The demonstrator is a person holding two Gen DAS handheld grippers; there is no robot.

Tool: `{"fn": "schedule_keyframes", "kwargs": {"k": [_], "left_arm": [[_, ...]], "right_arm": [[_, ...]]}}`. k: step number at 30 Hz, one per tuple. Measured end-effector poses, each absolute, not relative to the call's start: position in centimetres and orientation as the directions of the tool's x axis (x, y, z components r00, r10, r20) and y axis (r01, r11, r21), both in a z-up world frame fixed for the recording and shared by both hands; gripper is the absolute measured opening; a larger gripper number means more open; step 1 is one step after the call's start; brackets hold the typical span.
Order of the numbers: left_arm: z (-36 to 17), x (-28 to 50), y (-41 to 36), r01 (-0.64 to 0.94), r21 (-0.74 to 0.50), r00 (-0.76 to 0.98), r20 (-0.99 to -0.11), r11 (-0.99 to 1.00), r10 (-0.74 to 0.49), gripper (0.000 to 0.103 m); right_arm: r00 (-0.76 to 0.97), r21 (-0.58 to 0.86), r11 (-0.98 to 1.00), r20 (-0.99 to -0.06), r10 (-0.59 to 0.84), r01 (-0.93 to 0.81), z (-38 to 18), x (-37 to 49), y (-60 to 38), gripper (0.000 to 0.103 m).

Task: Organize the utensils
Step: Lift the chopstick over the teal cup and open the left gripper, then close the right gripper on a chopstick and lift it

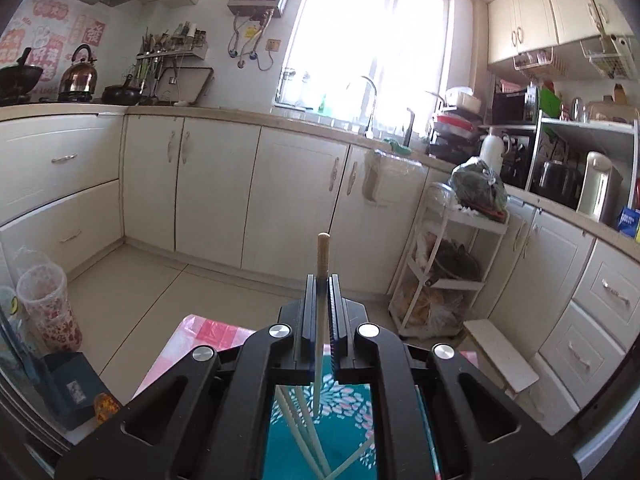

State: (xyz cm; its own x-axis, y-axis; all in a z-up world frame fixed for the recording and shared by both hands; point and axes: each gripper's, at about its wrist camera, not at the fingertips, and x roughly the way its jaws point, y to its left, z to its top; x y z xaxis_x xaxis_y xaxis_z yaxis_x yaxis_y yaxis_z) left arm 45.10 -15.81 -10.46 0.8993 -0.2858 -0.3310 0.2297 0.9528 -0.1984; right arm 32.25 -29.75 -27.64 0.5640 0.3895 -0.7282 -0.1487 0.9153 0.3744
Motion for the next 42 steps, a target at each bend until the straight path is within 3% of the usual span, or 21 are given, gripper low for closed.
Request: {"fn": "schedule_keyframes", "kwargs": {"k": [2,4,6,12,24,32,34,36,42], "left_arm": [[-11.2,44.7,-16.1,0.235,-0.155,0.882,-0.381,0.959,-0.278,0.009],[-11.7,44.0,-16.1,0.223,-0.111,0.877,-0.41,0.968,-0.249,0.022],[-11.8,42.8,-15.7,0.184,-0.068,0.889,-0.413,0.981,-0.196,0.048],[-10.9,38.7,-13.3,0.112,0.014,0.915,-0.391,0.994,-0.098,0.079],[-10.0,33.5,-9.2,0.087,0.067,0.914,-0.402,0.994,-0.053,0.093],[-13.1,32.2,-6.8,0.079,0.014,0.868,-0.492,0.997,-0.062,0.094],[-14.4,31.8,-5.8,0.065,-0.007,0.855,-0.515,0.998,-0.059,0.094],[-15.9,31.7,-5.0,0.048,-0.019,0.836,-0.547,0.999,-0.051,0.094],[-19.1,31.6,-2.2,0.008,-0.07,0.787,-0.615,0.997,-0.05,0.094]], "right_arm": [[0.564,0.372,0.916,-0.728,0.388,-0.149,-27.6,32.3,-29.8,0.035],[0.565,0.372,0.916,-0.728,0.388,-0.15,-27.6,32.3,-29.8,0.035],[0.566,0.37,0.917,-0.728,0.387,-0.15,-27.6,32.3,-29.7,0.035],[0.571,0.356,0.923,-0.731,0.374,-0.149,-27.6,32.2,-29.4,0.035],[0.602,0.254,0.963,-0.755,0.259,-0.095,-27.5,32.0,-28.8,0.04],[0.605,0.102,0.993,-0.787,0.12,-0.064,-27.5,32.3,-27.5,0.04],[0.603,0.052,0.997,-0.794,0.078,-0.061,-27.4,32.4,-27.1,0.035],[0.604,0.037,0.998,-0.795,0.063,-0.055,-27.5,32.5,-27.1,0.017],[0.594,0.036,0.998,-0.802,0.065,-0.061,-27.5,32.8,-27.2,0.018]]}}
